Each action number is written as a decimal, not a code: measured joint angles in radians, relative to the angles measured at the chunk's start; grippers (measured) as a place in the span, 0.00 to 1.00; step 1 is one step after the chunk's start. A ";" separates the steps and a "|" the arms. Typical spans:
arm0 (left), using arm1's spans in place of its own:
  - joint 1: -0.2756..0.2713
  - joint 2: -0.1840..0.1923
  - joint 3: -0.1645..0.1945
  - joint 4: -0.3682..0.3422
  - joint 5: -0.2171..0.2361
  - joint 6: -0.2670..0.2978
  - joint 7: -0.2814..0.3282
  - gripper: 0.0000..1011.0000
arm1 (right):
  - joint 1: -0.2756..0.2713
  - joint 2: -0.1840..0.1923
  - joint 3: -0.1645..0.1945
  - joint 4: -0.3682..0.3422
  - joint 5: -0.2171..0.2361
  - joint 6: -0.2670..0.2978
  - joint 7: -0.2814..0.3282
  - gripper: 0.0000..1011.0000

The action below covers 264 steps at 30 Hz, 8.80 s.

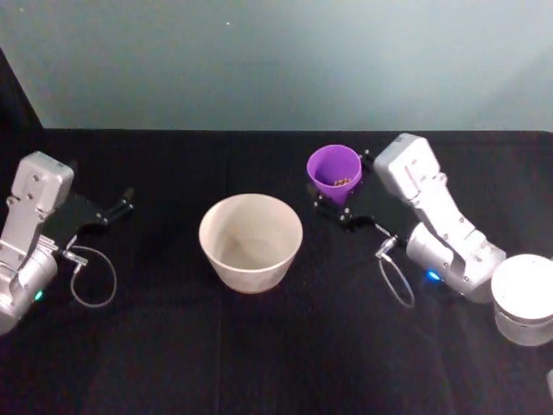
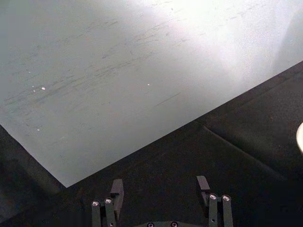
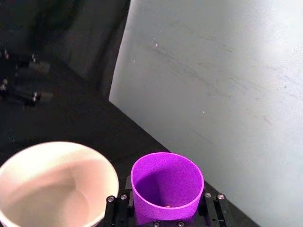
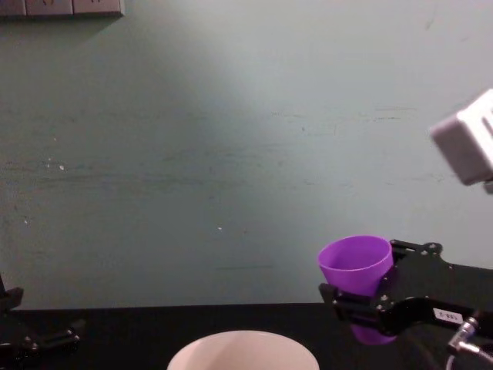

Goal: Pick up the cup and pour the mung beans from the cup into the bowl.

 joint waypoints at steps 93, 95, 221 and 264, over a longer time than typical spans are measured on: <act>0.000 0.000 0.000 0.000 0.000 0.000 0.000 0.99 | 0.275 -0.031 -0.475 -0.047 -1.096 0.312 0.242 0.72; 0.000 0.000 0.000 0.000 0.000 0.000 0.000 0.99 | 0.273 -0.034 -0.474 -0.047 -1.103 0.311 0.244 0.72; 0.000 0.000 0.000 0.000 0.000 0.000 0.000 0.99 | 0.266 -0.049 -0.574 -0.052 -1.549 0.298 0.300 0.72; 0.000 0.000 0.000 0.000 0.000 0.000 0.000 0.99 | -0.017 -0.142 0.119 -0.039 -0.261 0.042 -0.011 0.72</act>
